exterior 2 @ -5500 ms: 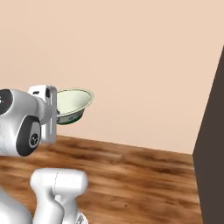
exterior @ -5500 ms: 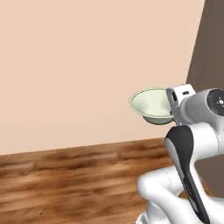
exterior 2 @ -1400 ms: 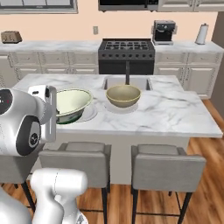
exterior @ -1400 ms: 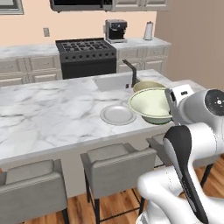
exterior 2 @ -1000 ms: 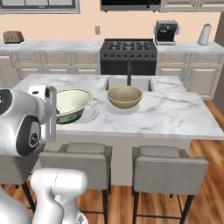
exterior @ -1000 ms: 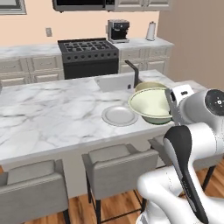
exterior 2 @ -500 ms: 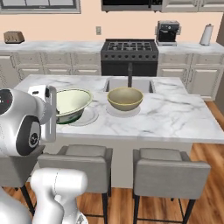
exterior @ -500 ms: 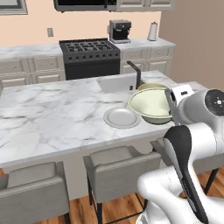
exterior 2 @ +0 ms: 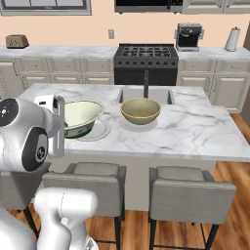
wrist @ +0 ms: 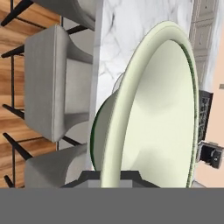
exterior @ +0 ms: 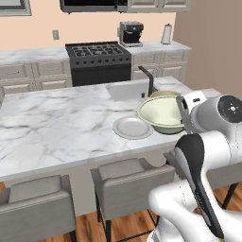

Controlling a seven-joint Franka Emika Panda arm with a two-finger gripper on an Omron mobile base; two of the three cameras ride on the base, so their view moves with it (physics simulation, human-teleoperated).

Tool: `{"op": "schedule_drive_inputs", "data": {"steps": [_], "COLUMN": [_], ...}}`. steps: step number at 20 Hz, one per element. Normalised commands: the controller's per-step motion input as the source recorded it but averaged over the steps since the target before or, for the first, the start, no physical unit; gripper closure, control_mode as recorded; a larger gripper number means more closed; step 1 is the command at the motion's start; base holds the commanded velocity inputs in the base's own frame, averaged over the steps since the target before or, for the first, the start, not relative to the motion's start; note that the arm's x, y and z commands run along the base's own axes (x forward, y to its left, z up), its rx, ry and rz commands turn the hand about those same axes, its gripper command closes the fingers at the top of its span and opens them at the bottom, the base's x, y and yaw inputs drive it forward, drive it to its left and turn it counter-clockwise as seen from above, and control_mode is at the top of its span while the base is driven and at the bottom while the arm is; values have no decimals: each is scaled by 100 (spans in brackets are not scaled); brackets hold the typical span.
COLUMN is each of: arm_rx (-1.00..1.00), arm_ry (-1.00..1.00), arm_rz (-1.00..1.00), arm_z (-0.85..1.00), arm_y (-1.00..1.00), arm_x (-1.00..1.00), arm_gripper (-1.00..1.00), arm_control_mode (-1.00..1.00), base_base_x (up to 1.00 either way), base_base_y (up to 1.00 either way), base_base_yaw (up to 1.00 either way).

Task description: Move the bowls from the cabinet to the plates on the dining table.

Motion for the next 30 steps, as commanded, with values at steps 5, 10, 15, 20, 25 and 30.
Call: {"op": "schedule_drive_inputs", "data": {"steps": [5,10,15,20,25,30], "arm_rx": [0,0,0,0,-1,0], "arm_ry": [3,2,2,1,0,0], "arm_rz": [2,2,2,6,7,6], "arm_z": [-10,-3,-13,-44,-40,-9], "arm_y": [0,6,12,26,17,3], "arm_x": [46,52,46,15,18,23], "arm_gripper": [100,100,100,100,100,100], "arm_control_mode": [-100,-100,-100,-100,-100,-100], "base_base_x": [0,0,0,0,0,0], "base_base_y": [0,0,0,0,0,0], "base_base_yaw": [0,0,0,0,0,0]}}
